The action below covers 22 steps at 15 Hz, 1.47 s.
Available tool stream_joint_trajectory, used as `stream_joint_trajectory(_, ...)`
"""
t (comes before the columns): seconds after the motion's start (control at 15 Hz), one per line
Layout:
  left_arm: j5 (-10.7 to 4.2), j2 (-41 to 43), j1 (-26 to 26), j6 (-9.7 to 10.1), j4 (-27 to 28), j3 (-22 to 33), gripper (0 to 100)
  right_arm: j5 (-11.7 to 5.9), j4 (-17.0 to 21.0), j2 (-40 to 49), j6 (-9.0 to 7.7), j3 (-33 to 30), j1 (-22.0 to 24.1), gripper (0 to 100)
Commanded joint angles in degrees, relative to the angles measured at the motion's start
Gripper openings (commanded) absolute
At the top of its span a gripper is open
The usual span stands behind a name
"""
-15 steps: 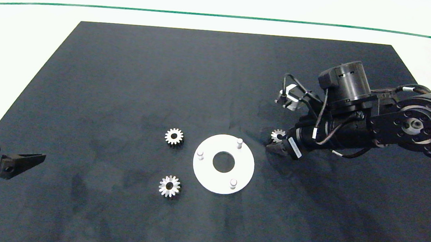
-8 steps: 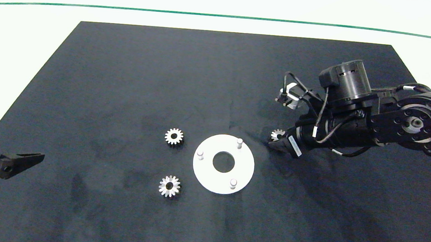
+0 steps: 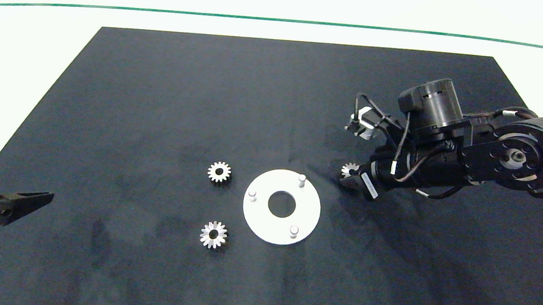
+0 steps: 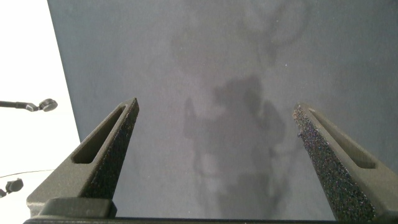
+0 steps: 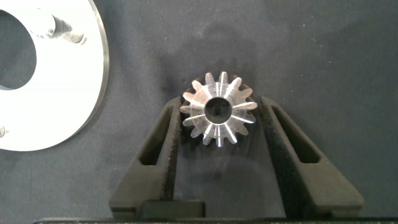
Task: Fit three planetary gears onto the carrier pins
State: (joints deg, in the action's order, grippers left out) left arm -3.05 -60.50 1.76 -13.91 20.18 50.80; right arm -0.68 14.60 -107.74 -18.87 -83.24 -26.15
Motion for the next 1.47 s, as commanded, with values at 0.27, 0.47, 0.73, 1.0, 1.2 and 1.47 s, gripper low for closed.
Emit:
stream_joint_trajectory(0.27, -0.03, 0.21, 0.00, -0.07, 0.13, 0.00, 100, -0.02, -0.01, -0.45, -0.11, 0.00, -0.04, 36)
stream_joint_trajectory(0.47, -0.03, 0.30, 0.00, -0.07, 0.13, 0.00, 100, -0.02, -0.01, -0.54, -0.03, 0.09, -0.04, 31)
stream_joint_trajectory(0.73, -0.03, 0.30, 0.00, -0.07, 0.13, 0.00, 100, -2.48, 0.42, 2.89, -0.20, 0.36, -1.62, 31)
stream_joint_trajectory(1.0, -0.03, 0.74, -0.26, -0.07, 0.13, -0.35, 100, -3.18, 5.43, 9.74, -0.11, 0.00, -5.05, 31)
stream_joint_trajectory(1.2, -0.03, 1.35, -0.17, -0.15, 0.13, -0.35, 100, -3.36, 5.70, 11.76, -0.11, 0.36, -8.30, 31)
stream_joint_trajectory(1.47, -0.03, 1.79, -0.09, -0.15, 0.13, -0.35, 100, -4.77, 7.54, 11.41, 1.29, 0.27, -15.69, 31)
